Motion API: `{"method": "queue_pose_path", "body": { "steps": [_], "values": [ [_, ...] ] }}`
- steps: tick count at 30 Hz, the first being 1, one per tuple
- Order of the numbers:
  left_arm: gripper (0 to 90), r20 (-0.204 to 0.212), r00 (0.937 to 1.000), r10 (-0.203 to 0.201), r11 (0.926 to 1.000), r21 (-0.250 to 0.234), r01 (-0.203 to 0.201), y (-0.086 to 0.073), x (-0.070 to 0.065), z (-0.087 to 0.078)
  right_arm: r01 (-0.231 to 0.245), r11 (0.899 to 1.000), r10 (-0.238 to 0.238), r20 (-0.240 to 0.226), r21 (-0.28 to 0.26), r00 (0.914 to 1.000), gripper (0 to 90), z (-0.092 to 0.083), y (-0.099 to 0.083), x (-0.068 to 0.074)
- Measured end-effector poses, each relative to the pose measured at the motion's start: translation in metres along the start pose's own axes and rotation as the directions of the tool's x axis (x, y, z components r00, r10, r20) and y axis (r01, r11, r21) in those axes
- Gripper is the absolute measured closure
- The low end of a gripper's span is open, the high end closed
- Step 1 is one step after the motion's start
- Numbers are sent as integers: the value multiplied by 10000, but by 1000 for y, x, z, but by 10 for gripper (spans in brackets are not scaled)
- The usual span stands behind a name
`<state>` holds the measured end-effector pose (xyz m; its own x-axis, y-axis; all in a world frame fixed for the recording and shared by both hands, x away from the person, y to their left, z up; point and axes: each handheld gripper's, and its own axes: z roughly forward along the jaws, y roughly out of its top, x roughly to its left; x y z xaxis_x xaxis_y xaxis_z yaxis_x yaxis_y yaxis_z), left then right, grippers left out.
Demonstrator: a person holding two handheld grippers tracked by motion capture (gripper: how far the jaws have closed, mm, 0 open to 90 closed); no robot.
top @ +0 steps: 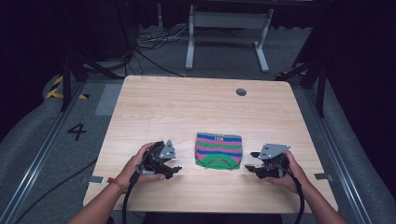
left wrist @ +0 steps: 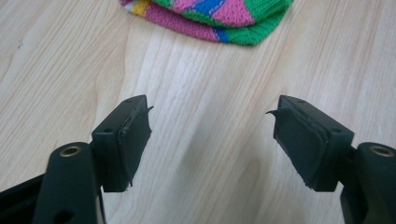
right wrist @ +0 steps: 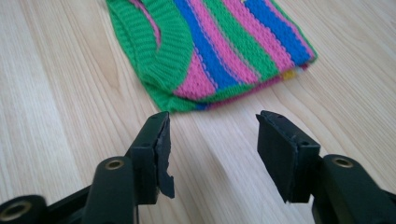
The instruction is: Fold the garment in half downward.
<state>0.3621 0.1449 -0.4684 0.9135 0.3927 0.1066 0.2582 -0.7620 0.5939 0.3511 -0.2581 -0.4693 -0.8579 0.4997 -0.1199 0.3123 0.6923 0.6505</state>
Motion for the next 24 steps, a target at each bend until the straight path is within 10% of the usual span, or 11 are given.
{"method": "queue_pose_path", "body": {
  "steps": [13,24],
  "values": [
    [254,-744,9962,-442,9982,369,470,-37,12,-17,-593,9981,583,616,140,9964,395,-27,-37,-9],
    [229,-825,9908,-1073,9939,183,1091,-65,15,-34,-1676,9859,1655,1540,8,9741,296,-50,-77,-16]
  ]
}}
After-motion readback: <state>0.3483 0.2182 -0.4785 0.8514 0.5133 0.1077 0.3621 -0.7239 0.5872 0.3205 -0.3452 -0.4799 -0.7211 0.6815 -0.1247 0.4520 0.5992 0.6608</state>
